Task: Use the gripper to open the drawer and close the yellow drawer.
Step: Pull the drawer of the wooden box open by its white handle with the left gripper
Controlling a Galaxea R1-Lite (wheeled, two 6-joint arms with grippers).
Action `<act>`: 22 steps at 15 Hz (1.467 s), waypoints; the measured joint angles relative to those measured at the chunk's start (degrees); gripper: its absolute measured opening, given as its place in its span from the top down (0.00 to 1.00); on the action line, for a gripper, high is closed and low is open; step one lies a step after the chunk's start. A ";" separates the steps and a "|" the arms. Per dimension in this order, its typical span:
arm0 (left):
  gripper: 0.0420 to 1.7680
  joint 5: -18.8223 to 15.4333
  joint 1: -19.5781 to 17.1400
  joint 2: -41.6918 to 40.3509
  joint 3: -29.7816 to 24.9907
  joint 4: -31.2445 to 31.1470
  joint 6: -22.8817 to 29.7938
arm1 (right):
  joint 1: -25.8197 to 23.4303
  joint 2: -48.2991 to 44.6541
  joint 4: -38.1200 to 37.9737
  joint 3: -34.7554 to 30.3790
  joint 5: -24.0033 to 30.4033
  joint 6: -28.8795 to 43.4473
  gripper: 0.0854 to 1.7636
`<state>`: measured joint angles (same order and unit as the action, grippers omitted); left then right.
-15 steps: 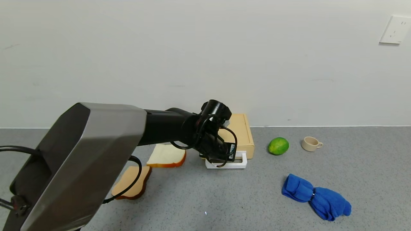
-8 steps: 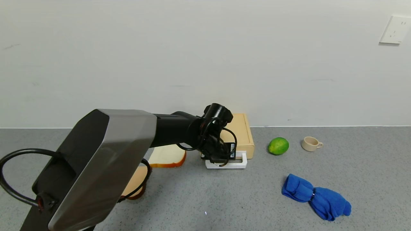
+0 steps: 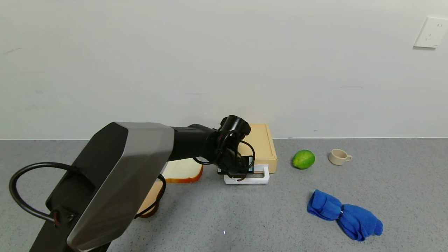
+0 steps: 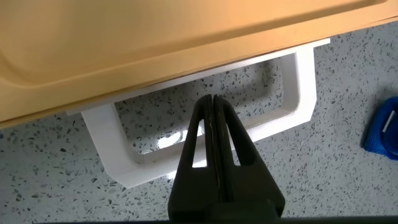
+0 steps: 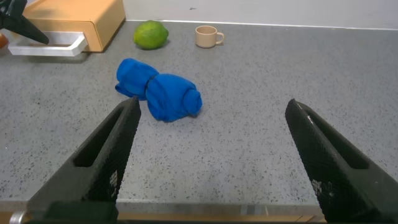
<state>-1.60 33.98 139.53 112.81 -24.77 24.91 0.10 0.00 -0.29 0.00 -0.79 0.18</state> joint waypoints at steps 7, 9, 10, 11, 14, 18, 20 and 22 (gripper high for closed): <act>0.96 -0.38 0.33 0.62 -0.49 -0.37 1.08 | 0.00 0.00 0.00 0.00 0.00 -0.02 0.03; 0.96 -0.60 0.37 0.66 -0.68 -0.50 1.83 | 0.00 0.00 0.00 0.00 0.00 0.00 0.03; 0.96 -0.71 0.45 0.66 -0.79 -0.63 2.24 | 0.00 0.02 0.00 0.00 0.02 0.00 0.03; 0.96 -0.74 0.59 0.66 -0.85 -1.22 2.46 | 0.00 0.00 -0.01 0.00 0.00 0.00 0.03; 0.96 -0.88 1.13 0.57 -0.90 -3.61 3.32 | 0.00 0.00 0.00 0.00 0.02 0.00 0.03; 0.96 -0.79 2.43 0.16 -1.51 -5.40 5.30 | 0.00 0.00 0.00 0.00 0.02 -0.02 0.03; 0.96 -0.71 3.17 -0.26 -2.80 -5.30 6.21 | 0.00 0.00 0.00 0.00 0.02 -0.02 0.03; 0.96 -0.77 3.60 -0.65 -4.07 -5.29 6.40 | 0.01 0.00 0.02 0.00 0.02 0.00 0.03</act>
<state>-2.36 37.57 138.89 108.74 -30.06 31.31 0.11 0.00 -0.27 0.00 -0.77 0.18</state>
